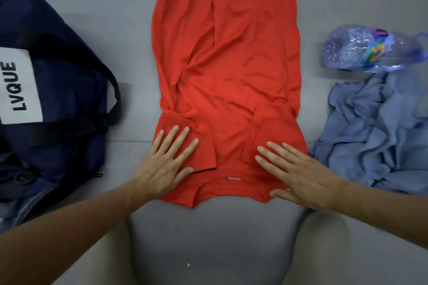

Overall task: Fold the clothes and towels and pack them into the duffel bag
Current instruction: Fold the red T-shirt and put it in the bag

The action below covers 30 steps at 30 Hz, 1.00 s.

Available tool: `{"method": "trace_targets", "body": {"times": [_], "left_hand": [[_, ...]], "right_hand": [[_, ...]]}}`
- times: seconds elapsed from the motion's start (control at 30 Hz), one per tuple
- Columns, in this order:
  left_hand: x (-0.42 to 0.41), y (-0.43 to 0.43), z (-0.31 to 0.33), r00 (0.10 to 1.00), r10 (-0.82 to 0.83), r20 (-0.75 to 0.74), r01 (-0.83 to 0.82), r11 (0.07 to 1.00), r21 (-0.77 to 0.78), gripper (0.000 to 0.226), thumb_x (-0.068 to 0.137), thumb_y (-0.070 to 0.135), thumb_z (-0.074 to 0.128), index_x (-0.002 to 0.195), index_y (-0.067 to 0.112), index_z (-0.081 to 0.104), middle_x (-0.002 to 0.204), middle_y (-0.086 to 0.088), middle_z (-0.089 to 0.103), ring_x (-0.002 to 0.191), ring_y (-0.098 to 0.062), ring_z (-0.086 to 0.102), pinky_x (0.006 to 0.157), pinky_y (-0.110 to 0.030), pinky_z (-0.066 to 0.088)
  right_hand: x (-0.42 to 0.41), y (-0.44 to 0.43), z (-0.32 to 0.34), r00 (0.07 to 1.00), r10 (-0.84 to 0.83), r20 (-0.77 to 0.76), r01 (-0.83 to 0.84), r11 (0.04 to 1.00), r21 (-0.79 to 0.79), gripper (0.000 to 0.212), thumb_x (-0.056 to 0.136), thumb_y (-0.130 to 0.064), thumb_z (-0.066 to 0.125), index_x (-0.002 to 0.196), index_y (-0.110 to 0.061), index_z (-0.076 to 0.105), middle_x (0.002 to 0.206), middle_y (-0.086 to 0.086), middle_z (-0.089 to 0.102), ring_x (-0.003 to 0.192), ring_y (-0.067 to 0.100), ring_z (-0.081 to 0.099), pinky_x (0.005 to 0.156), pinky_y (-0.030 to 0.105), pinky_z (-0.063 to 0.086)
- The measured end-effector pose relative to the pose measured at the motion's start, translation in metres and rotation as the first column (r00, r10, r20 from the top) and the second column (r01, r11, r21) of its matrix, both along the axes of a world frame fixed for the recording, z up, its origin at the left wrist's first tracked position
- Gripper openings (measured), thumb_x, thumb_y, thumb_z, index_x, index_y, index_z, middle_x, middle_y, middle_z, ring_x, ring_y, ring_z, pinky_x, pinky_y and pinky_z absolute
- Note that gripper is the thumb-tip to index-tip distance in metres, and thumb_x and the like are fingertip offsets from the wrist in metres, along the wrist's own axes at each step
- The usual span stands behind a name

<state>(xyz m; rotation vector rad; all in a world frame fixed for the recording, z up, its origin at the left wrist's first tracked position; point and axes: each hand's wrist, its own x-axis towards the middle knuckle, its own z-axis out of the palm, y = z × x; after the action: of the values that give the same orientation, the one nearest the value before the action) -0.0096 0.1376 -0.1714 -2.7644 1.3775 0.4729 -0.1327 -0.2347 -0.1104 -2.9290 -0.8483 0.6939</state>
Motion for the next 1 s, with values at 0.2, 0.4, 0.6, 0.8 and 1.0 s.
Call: {"method": "trace_targets", "body": {"times": [0.2, 0.4, 0.6, 0.8, 1.0], "left_hand": [[0.0, -0.006, 0.008, 0.999, 0.019, -0.027, -0.016, 0.994, 0.111, 0.076, 0.098, 0.066, 0.028, 0.161, 0.027, 0.016, 0.169, -0.013, 0.007, 0.155, -0.037, 0.007, 0.12, -0.062, 0.017], [-0.019, -0.009, 0.03, 0.977, -0.205, -0.055, 0.204, 0.979, -0.03, 0.07, 0.099, 0.057, 0.045, 0.159, 0.025, 0.029, 0.167, -0.012, 0.019, 0.153, -0.035, 0.019, 0.122, -0.055, 0.021], [-0.041, 0.02, 0.033, 0.946, -0.288, -0.147, 0.289, 0.957, -0.014, 0.093, 0.087, 0.073, 0.052, 0.16, 0.023, 0.022, 0.168, -0.015, 0.011, 0.154, -0.034, 0.015, 0.121, -0.048, 0.018], [-0.031, 0.009, 0.027, 0.965, -0.21, -0.156, 0.214, 0.977, 0.01, 0.089, 0.086, 0.046, 0.058, 0.16, 0.012, 0.023, 0.167, -0.011, 0.018, 0.153, -0.03, 0.021, 0.12, -0.045, 0.022], [-0.019, -0.008, 0.026, 0.974, -0.086, -0.209, 0.075, 0.995, -0.059, 0.078, 0.067, 0.027, 0.077, 0.142, 0.022, 0.054, 0.147, -0.003, 0.05, 0.126, -0.028, 0.052, 0.101, -0.04, 0.042]], "right_hand": [[-0.029, 0.001, -0.026, 0.984, -0.15, -0.093, 0.149, 0.989, -0.021, 0.093, 0.091, -0.076, 0.039, 0.16, -0.019, 0.015, 0.168, 0.007, 0.011, 0.155, 0.03, 0.006, 0.119, 0.056, 0.022], [-0.04, 0.011, -0.04, 0.983, -0.167, -0.076, 0.169, 0.985, 0.024, 0.1, 0.084, -0.078, 0.046, 0.161, -0.025, 0.009, 0.168, 0.006, 0.005, 0.155, 0.03, 0.001, 0.122, 0.057, 0.011], [-0.054, 0.009, -0.044, 0.976, -0.215, -0.041, 0.219, 0.962, 0.165, 0.087, 0.088, -0.05, 0.053, 0.16, -0.019, 0.017, 0.167, 0.003, 0.013, 0.155, 0.025, 0.007, 0.121, 0.055, 0.02], [-0.057, -0.003, -0.054, 0.985, -0.173, 0.017, 0.167, 0.971, 0.171, 0.082, 0.087, -0.039, 0.053, 0.159, -0.015, 0.023, 0.166, 0.003, 0.019, 0.154, 0.024, 0.014, 0.123, 0.048, 0.015], [-0.051, 0.002, -0.063, 0.953, -0.246, 0.176, 0.207, 0.955, 0.213, 0.061, 0.087, -0.015, 0.042, 0.148, -0.017, 0.048, 0.156, 0.002, 0.042, 0.142, 0.025, 0.042, 0.112, 0.045, 0.032]]}}
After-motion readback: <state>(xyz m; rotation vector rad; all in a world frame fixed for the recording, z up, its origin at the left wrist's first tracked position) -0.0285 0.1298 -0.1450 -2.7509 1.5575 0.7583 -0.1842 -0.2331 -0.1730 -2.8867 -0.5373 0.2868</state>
